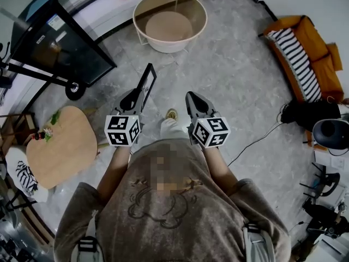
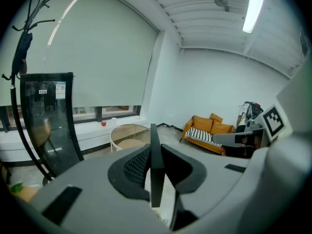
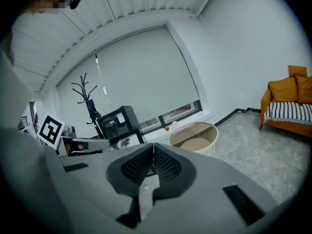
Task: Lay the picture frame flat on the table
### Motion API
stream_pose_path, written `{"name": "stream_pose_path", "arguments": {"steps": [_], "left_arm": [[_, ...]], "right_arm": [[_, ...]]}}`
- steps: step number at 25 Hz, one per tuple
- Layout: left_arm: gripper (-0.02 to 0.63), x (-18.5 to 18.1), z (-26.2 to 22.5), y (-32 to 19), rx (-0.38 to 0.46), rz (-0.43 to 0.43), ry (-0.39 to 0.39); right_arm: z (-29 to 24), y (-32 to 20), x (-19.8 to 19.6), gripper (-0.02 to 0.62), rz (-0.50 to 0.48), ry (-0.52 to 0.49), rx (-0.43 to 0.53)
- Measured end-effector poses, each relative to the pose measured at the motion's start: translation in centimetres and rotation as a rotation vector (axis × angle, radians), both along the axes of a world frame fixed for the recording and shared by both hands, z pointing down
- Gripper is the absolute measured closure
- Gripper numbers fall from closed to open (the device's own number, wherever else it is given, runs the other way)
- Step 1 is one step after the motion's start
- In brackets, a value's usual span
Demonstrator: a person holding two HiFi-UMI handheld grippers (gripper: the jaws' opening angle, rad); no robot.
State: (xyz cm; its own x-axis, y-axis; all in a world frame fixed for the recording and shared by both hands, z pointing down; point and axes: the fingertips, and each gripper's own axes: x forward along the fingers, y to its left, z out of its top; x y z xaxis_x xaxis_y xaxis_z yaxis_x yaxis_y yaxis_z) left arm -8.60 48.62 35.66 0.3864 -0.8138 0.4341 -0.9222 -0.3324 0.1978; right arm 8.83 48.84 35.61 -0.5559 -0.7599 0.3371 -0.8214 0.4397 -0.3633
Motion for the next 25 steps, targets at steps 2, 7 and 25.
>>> {"name": "stream_pose_path", "arguments": {"steps": [2, 7, 25], "left_arm": [[0.525, 0.4, 0.0, -1.4, -0.001, -0.006, 0.001], [0.525, 1.8, -0.4, -4.8, 0.005, -0.026, 0.007], [0.525, 3.1, -0.8, -12.0, 0.037, -0.112, 0.009]], "right_arm": [[-0.2, -1.4, 0.4, 0.575, -0.008, -0.002, 0.003], [-0.4, -5.1, 1.7, 0.575, -0.033, -0.002, 0.003], [0.7, -13.5, 2.8, 0.575, -0.134, -0.014, 0.002]]}}
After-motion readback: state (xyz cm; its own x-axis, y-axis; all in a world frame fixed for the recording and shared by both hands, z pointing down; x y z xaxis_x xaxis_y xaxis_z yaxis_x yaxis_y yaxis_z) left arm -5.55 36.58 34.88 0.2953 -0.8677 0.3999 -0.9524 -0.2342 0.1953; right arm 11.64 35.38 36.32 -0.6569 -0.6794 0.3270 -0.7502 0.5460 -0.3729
